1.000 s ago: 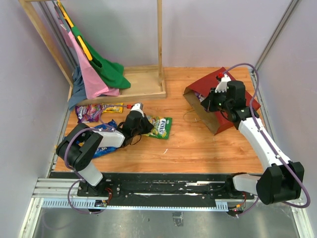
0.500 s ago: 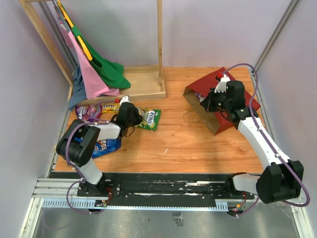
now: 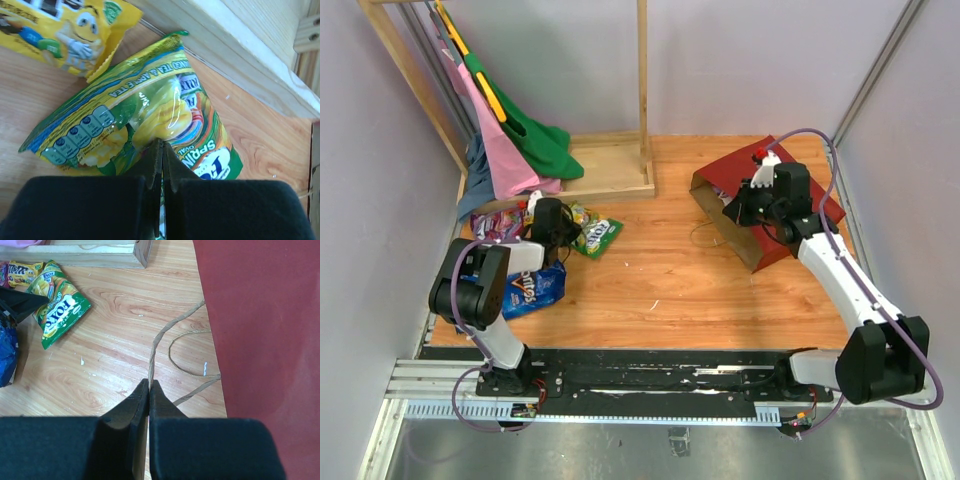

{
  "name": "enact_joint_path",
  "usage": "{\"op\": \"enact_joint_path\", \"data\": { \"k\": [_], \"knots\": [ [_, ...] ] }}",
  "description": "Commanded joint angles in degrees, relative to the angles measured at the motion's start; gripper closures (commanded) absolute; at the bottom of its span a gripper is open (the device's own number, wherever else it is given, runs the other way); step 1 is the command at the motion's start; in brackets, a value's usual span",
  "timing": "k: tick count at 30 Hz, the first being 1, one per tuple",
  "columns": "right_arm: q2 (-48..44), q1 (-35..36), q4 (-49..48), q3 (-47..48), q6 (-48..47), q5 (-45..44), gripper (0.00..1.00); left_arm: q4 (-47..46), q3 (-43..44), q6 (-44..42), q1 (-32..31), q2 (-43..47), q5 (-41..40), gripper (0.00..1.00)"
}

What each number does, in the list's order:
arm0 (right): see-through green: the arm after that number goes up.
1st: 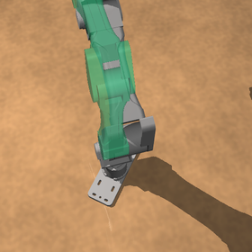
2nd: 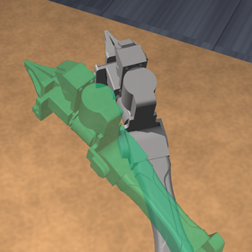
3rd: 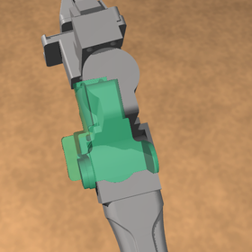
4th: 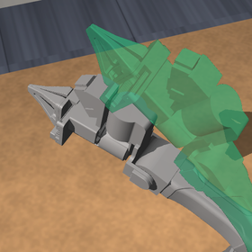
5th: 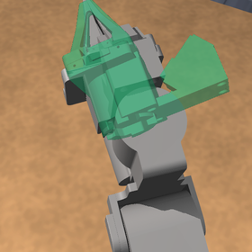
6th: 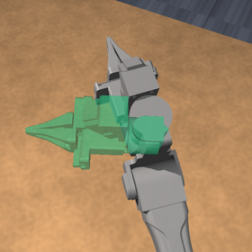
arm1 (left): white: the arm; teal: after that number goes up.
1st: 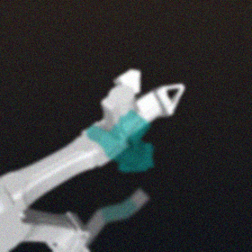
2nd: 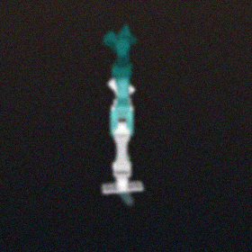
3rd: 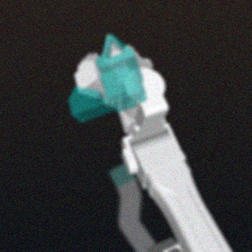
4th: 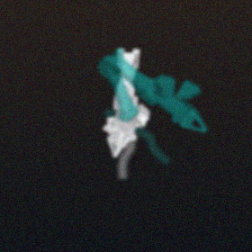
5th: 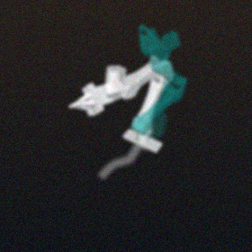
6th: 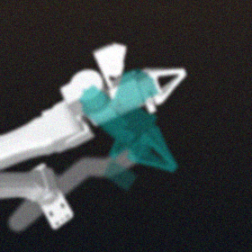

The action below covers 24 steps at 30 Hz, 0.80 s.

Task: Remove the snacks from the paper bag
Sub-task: Place the snack at the center of the board.

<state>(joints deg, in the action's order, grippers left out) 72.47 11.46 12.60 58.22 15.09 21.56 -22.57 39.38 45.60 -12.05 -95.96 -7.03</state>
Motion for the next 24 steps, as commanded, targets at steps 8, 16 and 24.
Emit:
{"op": "enact_joint_path", "data": {
  "k": [8, 16, 24],
  "knots": [
    [1.09, 2.6, -1.11, 1.51, -0.46, 1.16, 0.99, 8.72, 0.92, 5.4, 4.65, 0.15, -10.66, 0.99],
    [0.76, 2.84, -0.91, 1.29, -0.66, 0.85, 0.99, 6.03, -0.97, 10.52, 8.85, 0.15, -8.25, 0.99],
    [0.49, 2.87, -0.83, 1.11, -0.68, 0.77, 0.99, 0.12, -0.65, 10.47, 8.98, -1.37, -0.86, 0.99]
  ]
}}
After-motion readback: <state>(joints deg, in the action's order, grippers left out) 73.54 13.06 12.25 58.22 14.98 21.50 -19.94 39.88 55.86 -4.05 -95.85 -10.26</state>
